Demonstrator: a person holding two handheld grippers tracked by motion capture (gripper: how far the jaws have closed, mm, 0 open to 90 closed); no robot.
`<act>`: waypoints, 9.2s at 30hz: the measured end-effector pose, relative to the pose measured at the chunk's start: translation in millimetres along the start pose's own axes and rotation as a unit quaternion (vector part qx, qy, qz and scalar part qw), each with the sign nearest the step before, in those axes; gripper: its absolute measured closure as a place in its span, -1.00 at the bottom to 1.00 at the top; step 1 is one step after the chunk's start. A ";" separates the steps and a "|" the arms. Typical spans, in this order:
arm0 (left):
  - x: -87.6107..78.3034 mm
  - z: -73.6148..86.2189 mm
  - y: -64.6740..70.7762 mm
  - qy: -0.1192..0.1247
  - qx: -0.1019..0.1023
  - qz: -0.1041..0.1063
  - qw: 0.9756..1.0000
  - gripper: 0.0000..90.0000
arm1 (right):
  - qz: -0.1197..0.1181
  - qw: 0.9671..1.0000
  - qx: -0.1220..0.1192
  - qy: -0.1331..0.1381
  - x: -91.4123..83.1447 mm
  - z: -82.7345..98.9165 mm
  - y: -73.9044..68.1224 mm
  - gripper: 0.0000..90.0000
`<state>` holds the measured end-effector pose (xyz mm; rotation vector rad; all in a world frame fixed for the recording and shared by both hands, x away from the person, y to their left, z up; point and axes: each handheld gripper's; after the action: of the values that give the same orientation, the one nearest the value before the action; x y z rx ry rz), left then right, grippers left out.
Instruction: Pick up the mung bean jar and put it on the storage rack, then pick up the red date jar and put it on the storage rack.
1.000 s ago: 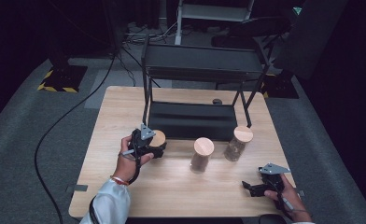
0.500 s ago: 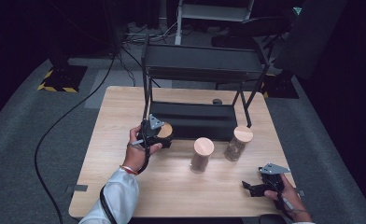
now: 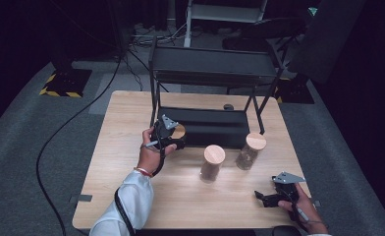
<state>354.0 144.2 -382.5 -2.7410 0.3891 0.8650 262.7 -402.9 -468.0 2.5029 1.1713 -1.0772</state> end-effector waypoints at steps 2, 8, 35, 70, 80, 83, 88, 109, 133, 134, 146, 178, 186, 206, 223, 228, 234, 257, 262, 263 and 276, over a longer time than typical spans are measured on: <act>3.0 -1.5 -0.1 0.000 -0.005 -0.001 1.000 -0.48 | 0.000 1.000 0.000 0.000 0.0 0.0 0.0 -1.00; 11.0 -6.0 4.2 0.000 -0.010 -0.011 1.000 -0.48 | 0.000 1.000 0.000 0.000 0.0 0.0 0.0 -1.00; 46.6 -14.8 11.6 -0.008 -0.042 -0.035 0.998 -0.48 | -0.001 1.000 -0.001 0.000 0.0 0.0 0.5 -1.00; 65.2 -6.9 19.9 -0.011 -0.036 -0.024 0.999 -0.48 | -0.001 1.000 -0.001 0.000 0.0 0.0 0.5 -1.00; 64.7 -5.6 21.7 -0.009 -0.031 -0.033 0.999 -0.59 | -0.001 1.000 -0.001 0.000 0.0 0.0 0.5 -1.00; 64.3 -5.4 22.1 -0.010 -0.026 -0.035 0.999 -0.62 | -0.001 1.000 -0.001 0.000 0.0 0.0 0.5 -1.00; 63.6 -5.3 23.7 -0.015 -0.009 -0.036 0.999 -0.69 | -0.001 1.000 -0.001 0.000 0.0 0.0 0.5 -1.00; 46.6 3.4 27.8 0.001 0.042 -0.047 0.998 -0.94 | -0.001 1.000 -0.001 0.000 0.0 -0.1 0.5 -1.00; 13.0 23.3 25.7 0.025 0.099 -0.039 0.994 -0.95 | -0.001 1.000 -0.001 0.000 0.0 -0.1 0.5 -1.00; 11.4 24.1 25.5 0.025 0.102 -0.038 0.994 -0.95 | -0.001 1.000 -0.001 0.000 0.0 -0.1 0.5 -1.00; -5.6 39.8 22.1 0.029 0.129 -0.033 0.991 -0.95 | -0.001 1.000 -0.001 0.000 0.0 -0.1 0.5 -1.00; -41.6 95.6 8.7 0.018 0.144 -0.042 0.989 -0.95 | -0.001 1.000 -0.001 0.000 0.0 -0.1 0.5 -1.00; -54.3 112.1 5.9 0.017 0.151 -0.038 0.988 -0.95 | -0.001 1.000 -0.001 0.000 0.0 -0.1 0.5 -1.00; -72.5 142.2 -3.3 -0.005 0.162 -0.031 0.986 -0.95 | -0.001 1.000 -0.001 0.000 0.0 -0.1 0.5 -1.00; -77.7 157.7 -34.6 -0.035 0.112 0.008 0.993 -0.95 | -0.001 1.000 -0.001 0.000 0.0 -0.1 0.4 -1.00; -77.4 159.6 -40.9 -0.044 0.107 0.013 0.993 -0.95 | -0.001 1.000 -0.001 0.000 0.0 -0.1 0.4 -1.00; -77.4 161.3 -50.9 -0.054 0.091 0.024 0.994 -0.95 | -0.001 1.000 -0.001 0.000 0.0 -0.1 0.4 -1.00; -67.8 164.2 -86.7 -0.068 0.067 0.075 0.993 -1.00 | -0.001 1.000 -0.001 0.000 0.0 -0.1 0.4 -1.00; -67.7 164.2 -86.7 -0.068 0.067 0.075 0.993 -1.00 | -0.001 1.000 -0.001 0.000 0.0 0.0 0.4 -1.00; -67.7 164.2 -86.7 -0.068 0.067 0.075 0.993 -1.00 | -0.001 1.000 -0.001 0.000 0.0 0.0 0.4 -1.00; -67.7 164.3 -86.7 -0.068 0.067 0.075 0.993 -1.00 | -0.001 1.000 -0.001 0.000 0.0 -0.1 0.4 -1.00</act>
<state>242.3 287.4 -460.7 -2.5377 0.6103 1.0169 263.1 -403.1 -467.9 2.5005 1.1749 -1.0770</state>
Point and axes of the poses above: each handheld gripper's, and its own axes: x roughly forward along the jaws, z roughly out of its underside, y roughly to its right, and after that the axes turned 12 degrees about -z, right-handed
